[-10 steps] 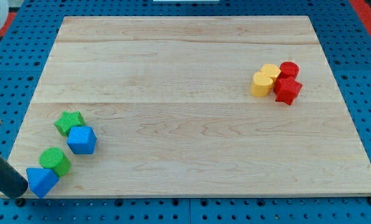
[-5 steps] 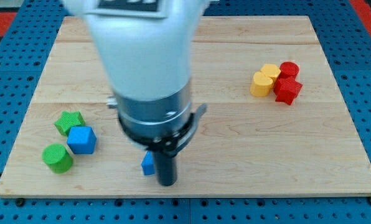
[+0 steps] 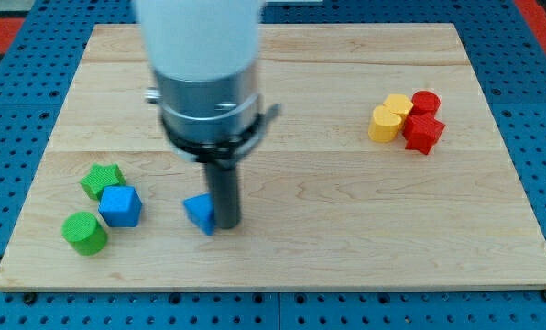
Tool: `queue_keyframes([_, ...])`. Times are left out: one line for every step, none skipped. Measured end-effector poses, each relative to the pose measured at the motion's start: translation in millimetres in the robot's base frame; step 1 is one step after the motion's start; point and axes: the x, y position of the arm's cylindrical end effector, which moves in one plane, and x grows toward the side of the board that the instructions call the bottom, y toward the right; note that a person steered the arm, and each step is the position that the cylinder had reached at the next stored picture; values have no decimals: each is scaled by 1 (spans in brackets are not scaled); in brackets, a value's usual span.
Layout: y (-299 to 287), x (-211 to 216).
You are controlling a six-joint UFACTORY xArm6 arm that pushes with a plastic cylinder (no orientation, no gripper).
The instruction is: Move blue triangle to the right of green star
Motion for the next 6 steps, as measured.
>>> queue_keyframes([-19, -20])
queue_keyframes([1, -17])
queue_keyframes([16, -10])
queue_keyframes([24, 16])
queue_keyframes([-9, 42])
queue_keyframes([-8, 11])
